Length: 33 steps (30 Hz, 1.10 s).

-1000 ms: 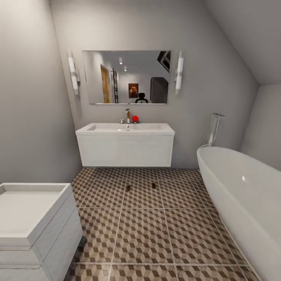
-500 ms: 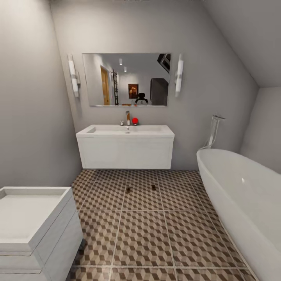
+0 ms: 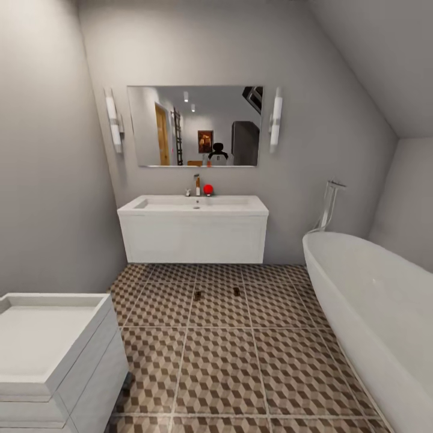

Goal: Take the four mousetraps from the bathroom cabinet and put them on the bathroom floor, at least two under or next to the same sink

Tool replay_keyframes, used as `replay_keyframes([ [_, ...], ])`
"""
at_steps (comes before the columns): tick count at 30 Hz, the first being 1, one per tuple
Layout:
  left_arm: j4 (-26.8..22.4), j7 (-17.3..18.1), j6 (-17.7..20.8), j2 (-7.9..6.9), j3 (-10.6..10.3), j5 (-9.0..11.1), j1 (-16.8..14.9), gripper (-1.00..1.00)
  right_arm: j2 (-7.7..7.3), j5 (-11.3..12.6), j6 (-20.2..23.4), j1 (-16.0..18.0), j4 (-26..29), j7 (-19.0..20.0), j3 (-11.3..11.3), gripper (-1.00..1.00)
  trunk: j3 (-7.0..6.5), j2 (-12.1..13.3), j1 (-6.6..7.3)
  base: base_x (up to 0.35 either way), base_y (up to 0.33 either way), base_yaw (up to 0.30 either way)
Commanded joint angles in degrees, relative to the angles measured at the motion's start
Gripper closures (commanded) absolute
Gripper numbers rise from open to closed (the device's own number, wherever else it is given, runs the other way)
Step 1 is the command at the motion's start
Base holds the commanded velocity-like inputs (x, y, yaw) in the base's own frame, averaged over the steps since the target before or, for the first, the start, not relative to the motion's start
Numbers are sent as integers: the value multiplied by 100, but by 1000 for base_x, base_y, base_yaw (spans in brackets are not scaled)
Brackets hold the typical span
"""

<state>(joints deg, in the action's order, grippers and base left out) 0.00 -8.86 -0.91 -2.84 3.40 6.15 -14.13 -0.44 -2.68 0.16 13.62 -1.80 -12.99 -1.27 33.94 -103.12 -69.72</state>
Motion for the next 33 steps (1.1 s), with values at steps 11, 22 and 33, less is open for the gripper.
replay_keyframes([
  [11,0,6,-71,61,29,43,153,-100,27,-26,-326,-359,-14,9,-13,-100,-193,440,243,0,0,0],
  [22,0,7,-83,73,29,43,171,-100,39,-23,-465,-528,-20,155,-13,-100,-390,881,485,0,0,0],
  [33,-5,7,-91,61,29,44,173,-100,43,-22,-480,-551,-22,336,-8,-100,-552,1242,682,0,0,0],
])
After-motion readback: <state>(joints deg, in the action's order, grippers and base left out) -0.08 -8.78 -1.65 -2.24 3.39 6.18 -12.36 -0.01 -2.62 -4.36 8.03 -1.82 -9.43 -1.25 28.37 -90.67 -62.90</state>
